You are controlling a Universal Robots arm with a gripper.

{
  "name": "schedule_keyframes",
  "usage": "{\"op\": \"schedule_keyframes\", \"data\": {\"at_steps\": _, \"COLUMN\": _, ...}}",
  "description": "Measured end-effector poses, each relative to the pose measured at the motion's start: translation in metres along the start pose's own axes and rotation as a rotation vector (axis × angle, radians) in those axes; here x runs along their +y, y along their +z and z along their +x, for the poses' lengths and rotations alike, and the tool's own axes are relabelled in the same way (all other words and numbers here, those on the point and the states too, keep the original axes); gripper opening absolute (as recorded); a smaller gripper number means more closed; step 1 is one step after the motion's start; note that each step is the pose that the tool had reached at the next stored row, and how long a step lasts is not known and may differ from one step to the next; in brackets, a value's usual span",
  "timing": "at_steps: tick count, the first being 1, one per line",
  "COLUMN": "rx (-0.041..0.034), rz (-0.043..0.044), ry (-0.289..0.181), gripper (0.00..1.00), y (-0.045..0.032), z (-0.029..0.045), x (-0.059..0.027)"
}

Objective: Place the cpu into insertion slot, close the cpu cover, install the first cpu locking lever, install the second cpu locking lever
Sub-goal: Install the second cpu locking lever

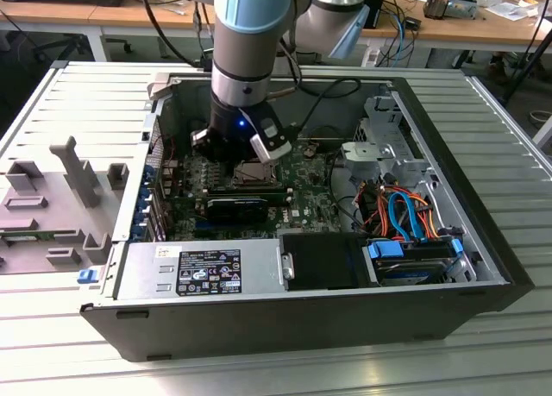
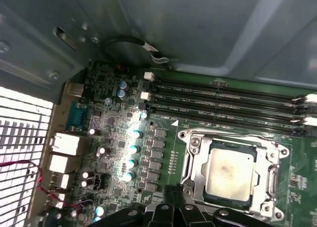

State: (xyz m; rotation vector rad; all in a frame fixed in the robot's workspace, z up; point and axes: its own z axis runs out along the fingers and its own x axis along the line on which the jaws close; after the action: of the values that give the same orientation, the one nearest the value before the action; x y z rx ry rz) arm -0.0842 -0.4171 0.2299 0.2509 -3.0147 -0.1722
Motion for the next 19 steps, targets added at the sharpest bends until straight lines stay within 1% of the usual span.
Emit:
{"op": "schedule_keyframes", "data": {"at_steps": 1, "rx": 0.0006, "rz": -0.0002, "ry": 0.000, "gripper": 0.11, "y": -0.0015, "z": -0.0008, "x": 0.0001}}
{"op": "schedule_keyframes", "data": {"at_steps": 3, "rx": 0.0043, "rz": -0.0010, "ry": 0.001, "gripper": 0.11, "y": -0.0035, "z": -0.0044, "x": -0.0003}}
{"op": "schedule_keyframes", "data": {"at_steps": 5, "rx": 0.0156, "rz": -0.0052, "ry": 0.002, "gripper": 0.11, "y": -0.0052, "z": -0.0134, "x": -0.0017}}
{"op": "schedule_keyframes", "data": {"at_steps": 6, "rx": 0.0296, "rz": -0.0113, "ry": 0.003, "gripper": 0.11, "y": -0.0062, "z": -0.0216, "x": -0.0031}}
{"op": "schedule_keyframes", "data": {"at_steps": 7, "rx": 0.0419, "rz": -0.0166, "ry": 0.004, "gripper": 0.11, "y": -0.0069, "z": -0.0280, "x": -0.0041}}
{"op": "schedule_keyframes", "data": {"at_steps": 8, "rx": 0.0571, "rz": -0.0225, "ry": 0.005, "gripper": 0.11, "y": -0.0078, "z": -0.0349, "x": -0.0052}}
{"op": "schedule_keyframes", "data": {"at_steps": 9, "rx": 0.0659, "rz": -0.0262, "ry": 0.006, "gripper": 0.11, "y": -0.0083, "z": -0.0387, "x": -0.0059}}
{"op": "schedule_keyframes", "data": {"at_steps": 10, "rx": 0.0787, "rz": -0.0317, "ry": 0.007, "gripper": 0.11, "y": -0.0091, "z": -0.0451, "x": -0.0070}}
{"op": "schedule_keyframes", "data": {"at_steps": 11, "rx": 0.0884, "rz": -0.0359, "ry": 0.007, "gripper": 0.11, "y": -0.0096, "z": -0.0500, "x": -0.0077}}
{"op": "schedule_keyframes", "data": {"at_steps": 12, "rx": 0.0964, "rz": -0.0392, "ry": 0.008, "gripper": 0.11, "y": -0.0100, "z": -0.0541, "x": -0.0083}}
{"op": "schedule_keyframes", "data": {"at_steps": 13, "rx": 0.1110, "rz": -0.0458, "ry": 0.009, "gripper": 0.11, "y": -0.0107, "z": -0.0622, "x": -0.0096}}
{"op": "schedule_keyframes", "data": {"at_steps": 14, "rx": 0.1236, "rz": -0.0505, "ry": 0.010, "gripper": 0.11, "y": -0.0113, "z": -0.0692, "x": -0.0108}}
{"op": "schedule_keyframes", "data": {"at_steps": 15, "rx": 0.1358, "rz": -0.0528, "ry": 0.012, "gripper": 0.11, "y": -0.0117, "z": -0.0760, "x": -0.0119}}
{"op": "schedule_keyframes", "data": {"at_steps": 16, "rx": 0.1434, "rz": -0.0541, "ry": 0.013, "gripper": 0.11, "y": -0.0121, "z": -0.0809, "x": -0.0128}}
{"op": "schedule_keyframes", "data": {"at_steps": 17, "rx": 0.1491, "rz": -0.0538, "ry": 0.014, "gripper": 0.11, "y": -0.0125, "z": -0.0862, "x": -0.0137}}
{"op": "schedule_keyframes", "data": {"at_steps": 18, "rx": 0.1551, "rz": -0.0209, "ry": 0.021, "gripper": 0.11, "y": -0.0129, "z": -0.0897, "x": -0.0142}}
{"op": "schedule_keyframes", "data": {"at_steps": 19, "rx": 0.1582, "rz": 0.0001, "ry": 0.026, "gripper": 0.11, "y": -0.0130, "z": -0.0905, "x": -0.0144}}
